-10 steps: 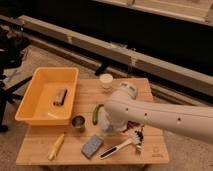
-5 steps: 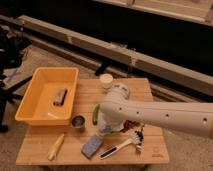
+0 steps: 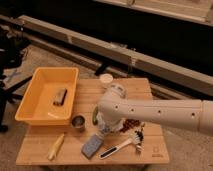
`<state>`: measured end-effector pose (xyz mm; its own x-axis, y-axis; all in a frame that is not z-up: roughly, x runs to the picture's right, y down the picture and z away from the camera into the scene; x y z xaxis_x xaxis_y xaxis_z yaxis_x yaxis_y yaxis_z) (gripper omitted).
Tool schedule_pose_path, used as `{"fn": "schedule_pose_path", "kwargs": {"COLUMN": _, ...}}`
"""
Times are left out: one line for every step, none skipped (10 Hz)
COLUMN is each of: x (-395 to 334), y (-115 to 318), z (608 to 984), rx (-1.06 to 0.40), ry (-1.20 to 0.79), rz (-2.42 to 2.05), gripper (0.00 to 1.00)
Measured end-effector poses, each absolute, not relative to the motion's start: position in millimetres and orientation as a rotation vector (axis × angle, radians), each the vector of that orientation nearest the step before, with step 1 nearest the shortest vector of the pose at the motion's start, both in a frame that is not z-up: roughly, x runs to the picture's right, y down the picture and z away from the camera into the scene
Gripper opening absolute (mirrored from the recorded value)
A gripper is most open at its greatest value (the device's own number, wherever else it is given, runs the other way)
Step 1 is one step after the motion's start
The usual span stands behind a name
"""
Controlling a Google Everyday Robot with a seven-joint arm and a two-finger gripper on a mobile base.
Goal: Place towel in plastic cup
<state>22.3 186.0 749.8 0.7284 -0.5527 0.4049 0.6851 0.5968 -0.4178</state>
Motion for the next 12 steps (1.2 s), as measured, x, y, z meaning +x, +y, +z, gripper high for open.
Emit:
{"fn": "schedule_pose_path", "kwargs": {"x": 22, "y": 187, "z": 753, "rx": -0.593, "ry": -0.244, "rz": -0.721, "gripper": 0.00}}
{"fn": "schedule_pose_path", "kwargs": {"x": 22, "y": 189, "z": 756, "rx": -0.600, "ry": -0.245, "rz": -0.715, "gripper": 0.00}}
{"fn": "schedule_pose_path", "kwargs": {"x": 21, "y": 191, "z": 761, "rx": -0.609, "ry": -0.246, "rz": -0.707, "gripper": 0.00}}
{"fn": "schedule_pose_path", "kwargs": {"x": 20, "y": 193, "z": 765, "rx": -0.614, "ry": -0.246, "rz": -0.703, "gripper": 0.00}}
{"fn": "schedule_pose_path", "kwargs": {"x": 19, "y": 195, "z": 768, "rx": -0.619, "ry": -0.247, "rz": -0.699, "gripper": 0.00}}
{"fn": "schedule_pose_path", "kwargs": {"x": 18, "y": 198, "z": 773, "rx": -0.627, "ry": -0.247, "rz": -0.695, "gripper": 0.00}}
{"fn": "schedule_pose_path", "kwargs": {"x": 17, "y": 200, "z": 777, "rx": -0.634, "ry": -0.247, "rz": -0.692, "gripper": 0.04}}
{"fn": "schedule_pose_path", "kwargs": {"x": 15, "y": 201, "z": 779, "rx": -0.638, "ry": -0.248, "rz": -0.692, "gripper": 0.14}}
{"fn": "schedule_pose_path", "kwargs": {"x": 14, "y": 201, "z": 781, "rx": -0.639, "ry": -0.247, "rz": -0.693, "gripper": 0.22}}
{"fn": "schedule_pose_path", "kwargs": {"x": 15, "y": 201, "z": 782, "rx": -0.642, "ry": -0.245, "rz": -0.692, "gripper": 0.34}}
{"fn": "schedule_pose_path", "kwargs": {"x": 16, "y": 201, "z": 782, "rx": -0.644, "ry": -0.244, "rz": -0.692, "gripper": 0.43}}
{"fn": "schedule_pose_path", "kwargs": {"x": 16, "y": 201, "z": 782, "rx": -0.646, "ry": -0.244, "rz": -0.693, "gripper": 0.52}}
